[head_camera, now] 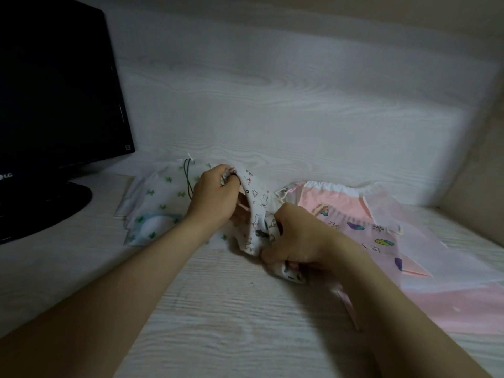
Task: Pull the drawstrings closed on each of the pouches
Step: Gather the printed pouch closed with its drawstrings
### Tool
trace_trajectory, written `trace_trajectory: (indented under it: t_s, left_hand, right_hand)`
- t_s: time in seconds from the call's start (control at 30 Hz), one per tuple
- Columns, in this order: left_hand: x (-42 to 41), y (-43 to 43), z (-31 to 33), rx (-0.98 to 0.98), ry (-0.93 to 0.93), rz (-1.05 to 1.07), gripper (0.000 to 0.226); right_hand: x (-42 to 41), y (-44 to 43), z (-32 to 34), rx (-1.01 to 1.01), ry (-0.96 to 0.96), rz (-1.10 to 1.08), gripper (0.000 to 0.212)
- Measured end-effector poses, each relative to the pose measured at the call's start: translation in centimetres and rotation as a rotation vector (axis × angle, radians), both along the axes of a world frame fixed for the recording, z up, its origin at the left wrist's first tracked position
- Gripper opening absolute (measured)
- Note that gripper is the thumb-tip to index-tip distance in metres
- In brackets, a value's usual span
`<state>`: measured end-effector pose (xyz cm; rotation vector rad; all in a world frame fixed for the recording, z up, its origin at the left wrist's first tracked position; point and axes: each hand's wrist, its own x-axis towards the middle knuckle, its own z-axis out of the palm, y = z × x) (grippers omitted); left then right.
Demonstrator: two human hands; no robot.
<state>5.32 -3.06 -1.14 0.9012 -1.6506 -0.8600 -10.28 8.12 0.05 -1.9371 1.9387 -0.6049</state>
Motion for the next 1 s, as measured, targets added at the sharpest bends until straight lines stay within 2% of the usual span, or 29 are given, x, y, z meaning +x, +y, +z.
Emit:
trace_trajectory:
  t_s: [0.07, 0.13, 0.2, 0.27, 0.33, 0.4, 0.5, 0.57, 0.63, 0.67, 0.73, 0.83, 0.9, 1.0]
  left_hand:
    - [-0.2, 0.5, 0.2, 0.044, 0.117, -0.057, 0.025]
    - [-0.3, 0.7, 0.6, 0.002, 0.19, -0.071, 0.03]
    - [-0.2, 0.7, 0.6, -0.09, 0.211, -0.053, 0.037]
    - [-0.3, 0.4, 0.4, -0.178, 0.21, -0.039, 0.043]
    - [-0.2, 0.4, 0.1, -0.253, 0.177, -0.025, 0.048]
    - [0.0, 0.4, -0.2, -0.388, 0.081, 0.009, 0.043]
    - [0.4, 0.3, -0.6, -0.543, -0.184, 0.066, 0.026]
    - [0.6, 0.3, -1.0, -0.572, -0.393, 0.093, 0.025]
    - [0.6, 0.2, -1.4, -0.542, -0.565, 0.083, 0.024]
    - [0.6, 0.0, -1.6, -0.516, -0.62, 0.064, 0.025]
    - [0.7, -0.4, -1.8, -0.468, -0.68, -0.012, 0.029]
    - [0.8, -0.4, -2.0, -0.454, -0.704, -0.229, 0.031]
    - [0.8, -0.1, -2.2, -0.405, -0.755, -0.343, 0.034]
    - [0.6, 0.5, -2.1, -0.325, -0.822, -0.403, 0.036]
  right_hand:
    - [-0.5, -1.0, -0.6, -0.172, 0.087, -0.061, 0.013]
    - [-1.0, -1.8, -1.2, -0.363, 0.077, -0.118, 0.012]
    - [-1.0, -2.2, -1.4, -0.469, -0.063, -0.19, 0.012]
    - [-1.0, -2.3, -1.2, -0.483, -0.291, -0.249, 0.014]
    - [-1.0, -2.2, -1.1, -0.506, -0.372, -0.274, 0.017]
    - [-1.8, -2.4, -1.3, -0.467, -0.359, -0.298, 0.017]
    - [-1.9, -2.3, -1.6, -0.37, -0.364, -0.232, 0.01]
    - [-1.8, -2.1, -1.6, -0.385, -0.391, -0.18, 0.014]
    - [-1.6, -1.8, -1.4, -0.383, -0.568, -0.194, 0.03]
    - [-1.6, -1.9, -1.4, -0.404, -0.609, -0.195, 0.026]
    - [-1.5, -1.8, -1.2, -0.471, -0.498, -0.184, 0.005]
    - [-1.8, -2.1, -1.6, -0.468, -0.3, -0.296, 0.028]
    - [-1.7, -1.8, -1.2, -0.406, -0.363, -0.391, 0.033]
    - [-1.5, -1.8, -0.3, -0.246, -0.603, -0.407, 0.034]
